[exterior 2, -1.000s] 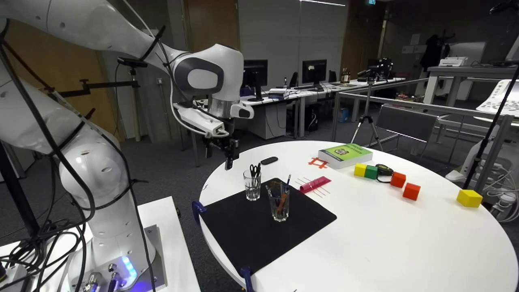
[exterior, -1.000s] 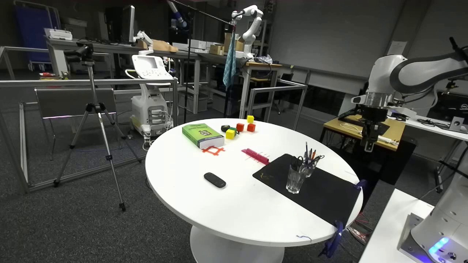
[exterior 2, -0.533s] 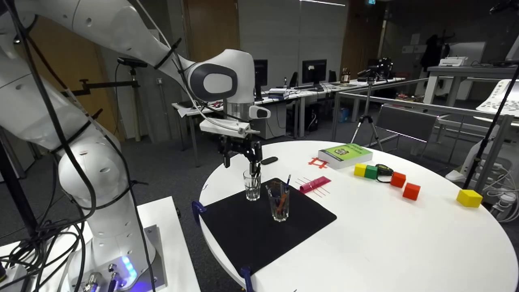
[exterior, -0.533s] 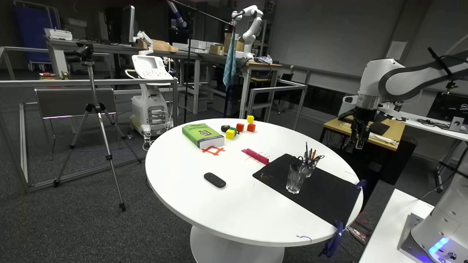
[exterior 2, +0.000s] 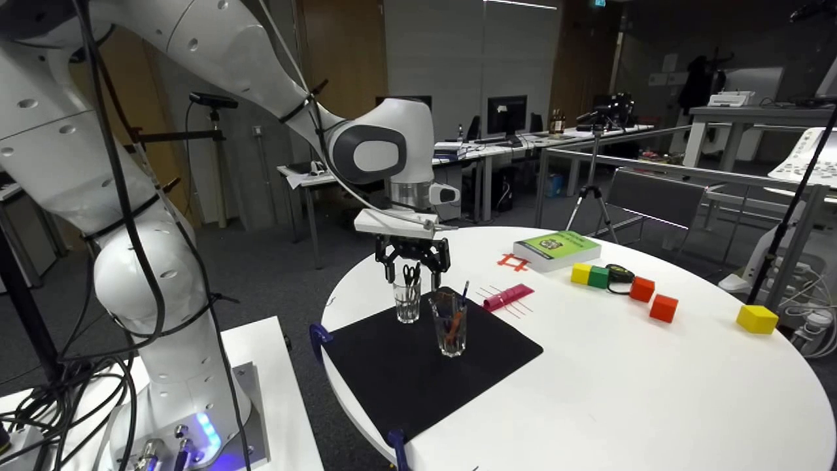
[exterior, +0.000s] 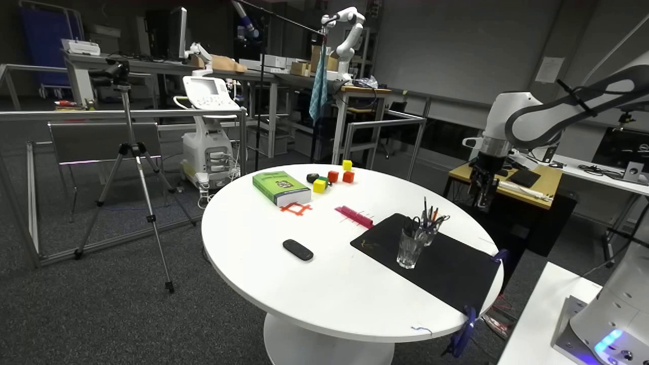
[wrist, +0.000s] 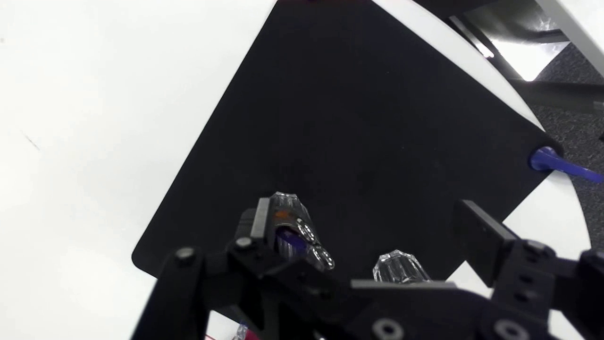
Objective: Pick up the silver scissors from the glass cup on the right and put it in the glass cup on the left
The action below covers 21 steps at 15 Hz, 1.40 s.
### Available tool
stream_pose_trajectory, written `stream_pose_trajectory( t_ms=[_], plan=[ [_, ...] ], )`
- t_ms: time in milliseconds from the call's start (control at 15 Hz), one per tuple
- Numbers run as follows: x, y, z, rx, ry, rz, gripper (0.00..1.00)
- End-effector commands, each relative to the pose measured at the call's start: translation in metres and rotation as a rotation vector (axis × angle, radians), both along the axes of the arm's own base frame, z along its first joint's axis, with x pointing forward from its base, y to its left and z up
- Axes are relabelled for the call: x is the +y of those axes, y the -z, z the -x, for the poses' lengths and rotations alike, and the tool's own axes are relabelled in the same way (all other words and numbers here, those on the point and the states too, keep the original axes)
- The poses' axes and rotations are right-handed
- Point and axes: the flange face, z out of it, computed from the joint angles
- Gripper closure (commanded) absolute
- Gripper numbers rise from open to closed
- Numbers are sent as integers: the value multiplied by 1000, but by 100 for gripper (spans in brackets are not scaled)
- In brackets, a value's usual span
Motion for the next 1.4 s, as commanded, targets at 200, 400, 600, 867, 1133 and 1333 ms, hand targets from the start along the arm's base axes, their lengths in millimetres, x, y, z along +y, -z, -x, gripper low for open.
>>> stream_pose_trajectory(
  t_ms=[200,400,600,867,1133,1333],
  plan=[
    [-6,9,-12,20,36,-25,0],
    [-7,9,-14,21,38,-24,0],
    [-4,8,-17,-24,16,-20,0],
    [3,4,-29,-110,-107,-18,0],
    [10,12,-37,-130,-170,-60,0],
    [15,25,-41,-105,-206,-88,0]
  ],
)
